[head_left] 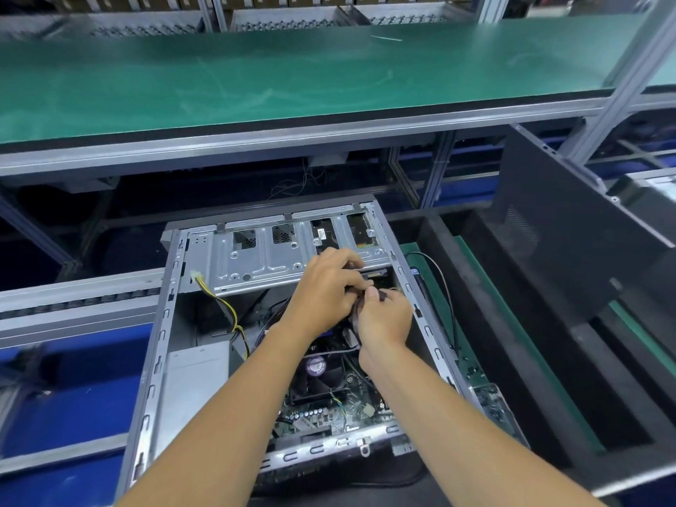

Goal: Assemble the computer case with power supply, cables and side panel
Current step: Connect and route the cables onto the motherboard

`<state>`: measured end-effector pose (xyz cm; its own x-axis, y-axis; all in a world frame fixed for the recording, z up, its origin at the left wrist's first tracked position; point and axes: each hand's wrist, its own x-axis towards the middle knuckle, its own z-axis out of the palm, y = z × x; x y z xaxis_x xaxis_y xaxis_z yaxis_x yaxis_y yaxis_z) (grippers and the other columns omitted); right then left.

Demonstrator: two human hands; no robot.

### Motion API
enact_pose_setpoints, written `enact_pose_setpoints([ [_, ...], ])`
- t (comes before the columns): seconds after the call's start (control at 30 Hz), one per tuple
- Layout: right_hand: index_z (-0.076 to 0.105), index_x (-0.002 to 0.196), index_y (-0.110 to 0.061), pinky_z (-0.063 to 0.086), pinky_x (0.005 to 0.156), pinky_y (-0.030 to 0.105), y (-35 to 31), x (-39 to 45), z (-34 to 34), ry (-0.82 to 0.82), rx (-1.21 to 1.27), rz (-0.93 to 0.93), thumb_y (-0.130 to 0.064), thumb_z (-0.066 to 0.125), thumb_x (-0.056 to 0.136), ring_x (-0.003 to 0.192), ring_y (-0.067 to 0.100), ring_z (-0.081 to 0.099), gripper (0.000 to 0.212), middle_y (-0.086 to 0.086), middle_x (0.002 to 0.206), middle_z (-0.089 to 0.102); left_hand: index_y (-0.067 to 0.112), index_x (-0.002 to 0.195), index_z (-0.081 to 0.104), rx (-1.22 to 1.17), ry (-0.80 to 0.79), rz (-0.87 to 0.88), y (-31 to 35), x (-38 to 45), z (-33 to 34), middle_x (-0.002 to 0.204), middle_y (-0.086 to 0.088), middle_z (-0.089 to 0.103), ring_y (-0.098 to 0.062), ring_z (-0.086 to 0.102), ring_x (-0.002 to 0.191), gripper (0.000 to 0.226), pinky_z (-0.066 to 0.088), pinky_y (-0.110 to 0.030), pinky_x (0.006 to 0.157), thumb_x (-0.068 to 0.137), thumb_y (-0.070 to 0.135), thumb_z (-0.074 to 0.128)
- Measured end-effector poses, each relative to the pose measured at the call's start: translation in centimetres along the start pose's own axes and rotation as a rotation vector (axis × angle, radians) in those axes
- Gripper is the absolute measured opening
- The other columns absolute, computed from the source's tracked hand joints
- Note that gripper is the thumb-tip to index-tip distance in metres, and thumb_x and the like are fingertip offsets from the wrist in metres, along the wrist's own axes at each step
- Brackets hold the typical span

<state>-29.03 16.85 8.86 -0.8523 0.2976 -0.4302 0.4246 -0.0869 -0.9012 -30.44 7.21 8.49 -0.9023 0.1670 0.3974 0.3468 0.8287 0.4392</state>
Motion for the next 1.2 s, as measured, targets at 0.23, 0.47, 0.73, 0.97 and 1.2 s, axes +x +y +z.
enact_pose_setpoints([
  [0.23,0.068,0.090,-0.012,0.043,0.043,0.008,-0.2,-0.1,0.4,0.048,0.298,0.082,-0.006,0.055,0.100,0.065,0.005,0.059,0.017,-0.005,0.075,0.063,0.013,0.086,0.076,-0.109,0.049,-0.054,0.1,-0.1,0.1,0.096,0.000,0.065,-0.020,0.055,0.090,0.015,0.045,-0.034,0.081,0.075,0.002,0.076],
  [0.47,0.065,0.097,-0.010,0.047,0.060,0.017,0.1,0.1,0.6,0.026,0.255,0.082,-0.001,0.037,0.103,0.073,0.012,0.057,0.030,0.000,0.081,0.059,0.011,0.078,0.070,-0.168,0.039,-0.091,-0.2,-0.3,0.1,0.099,0.000,0.066,-0.017,0.055,0.094,0.012,0.041,-0.026,0.083,0.074,0.001,0.076],
  [0.73,0.064,0.108,-0.011,0.056,0.084,0.033,-0.2,0.4,0.7,0.014,0.318,0.137,-0.003,0.052,0.099,0.093,0.018,0.065,0.017,0.009,0.105,0.067,0.011,0.081,0.069,-0.168,0.028,-0.099,-0.4,-0.3,0.1,0.100,0.002,0.066,-0.014,0.054,0.094,0.012,0.036,-0.016,0.081,0.075,0.001,0.072],
  [0.97,0.062,0.099,-0.015,0.051,0.078,0.029,-0.4,0.4,0.7,-0.002,0.262,0.127,-0.007,0.046,0.102,0.092,0.017,0.061,0.018,0.005,0.100,0.065,0.017,0.086,0.074,-0.194,0.049,-0.141,-0.2,0.2,0.0,0.091,0.011,0.064,-0.011,0.053,0.090,0.006,0.038,-0.017,0.077,0.086,0.018,0.068],
  [1.2,0.059,0.081,-0.009,0.042,0.060,0.028,-0.2,0.9,0.3,-0.059,0.232,0.174,-0.019,0.046,0.104,0.065,0.016,0.051,0.029,0.004,0.074,0.057,0.021,0.085,0.071,-0.144,0.053,-0.146,0.2,0.4,0.2,0.088,0.014,0.059,-0.010,0.050,0.088,0.005,0.037,-0.019,0.077,0.082,0.019,0.074],
])
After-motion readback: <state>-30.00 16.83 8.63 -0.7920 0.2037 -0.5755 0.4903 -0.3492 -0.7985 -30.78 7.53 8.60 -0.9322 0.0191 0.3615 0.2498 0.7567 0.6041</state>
